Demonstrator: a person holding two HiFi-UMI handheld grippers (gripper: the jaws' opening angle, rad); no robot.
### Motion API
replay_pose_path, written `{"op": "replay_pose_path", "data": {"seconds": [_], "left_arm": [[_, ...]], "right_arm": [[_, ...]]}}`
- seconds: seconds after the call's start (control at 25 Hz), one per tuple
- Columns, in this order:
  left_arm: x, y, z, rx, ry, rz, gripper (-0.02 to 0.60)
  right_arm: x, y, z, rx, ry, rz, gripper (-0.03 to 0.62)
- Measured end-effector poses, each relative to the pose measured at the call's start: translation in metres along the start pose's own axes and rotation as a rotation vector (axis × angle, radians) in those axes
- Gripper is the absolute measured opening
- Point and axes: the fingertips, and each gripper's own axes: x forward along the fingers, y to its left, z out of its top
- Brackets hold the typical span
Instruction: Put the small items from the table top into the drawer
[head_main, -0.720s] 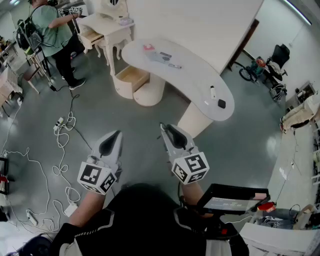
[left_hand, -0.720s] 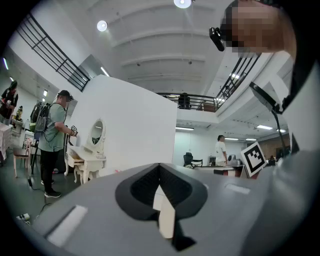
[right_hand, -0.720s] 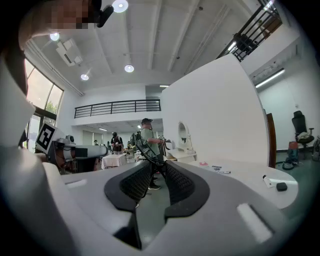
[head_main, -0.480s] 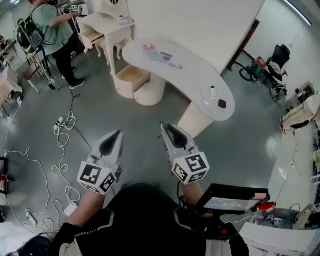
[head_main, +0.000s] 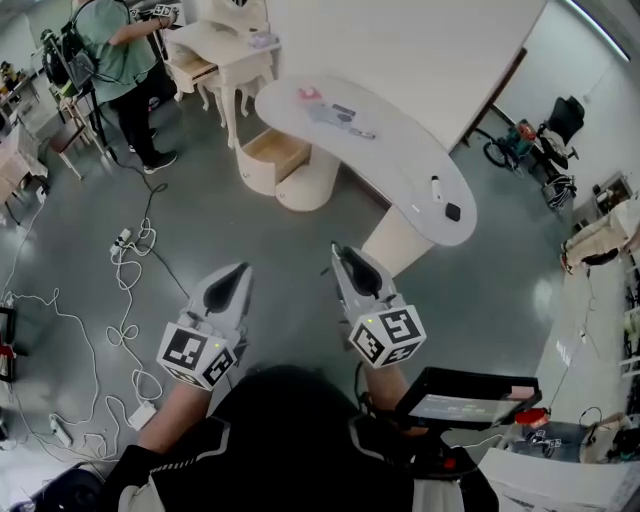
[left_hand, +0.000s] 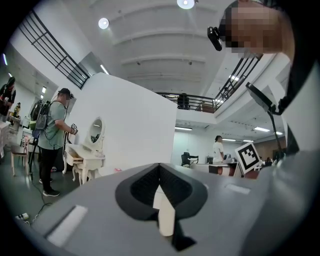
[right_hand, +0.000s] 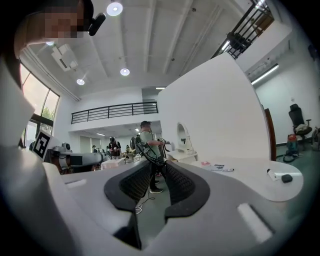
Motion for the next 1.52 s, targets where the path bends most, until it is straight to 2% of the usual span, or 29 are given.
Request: {"op": "replay_pose_path", "data": {"seconds": [0.52, 0.76, 0.92, 1.08, 1.2, 1.52], "left_arm": [[-0.023, 0.087, 0.006, -0.053, -0.041, -0.036, 0.0], [-0.019, 0.113, 0.006, -0.034, -0.024, -0.065, 0.0], [0.005, 0.13, 0.005, -0.024, -0.024, -0.048, 0.0], [0.033, 0.153, 0.003, -0.009, -0.013, 0.013, 0.0], [0.057, 0.159, 0.01, 0.0, -0.01, 0.04, 0.0], [0.13, 0.175, 0.023, 0.024, -0.011, 0.106, 0.0]], "right_arm": [[0.068, 0.057, -0.008, -0.01, 0.024, -0.013, 0.095], [0.097, 0.066, -0.011, -0.007, 0.031, -0.012, 0.095], [0.126, 0.051, -0.009, -0.01, 0.023, 0.027, 0.095], [0.163, 0.032, -0.005, 0.032, 0.002, 0.085, 0.095], [0.185, 0.017, 0.006, 0.002, 0.001, 0.132, 0.095], [0.232, -0.049, 0.022, -0.003, 0.012, 0.19, 0.095]]}}
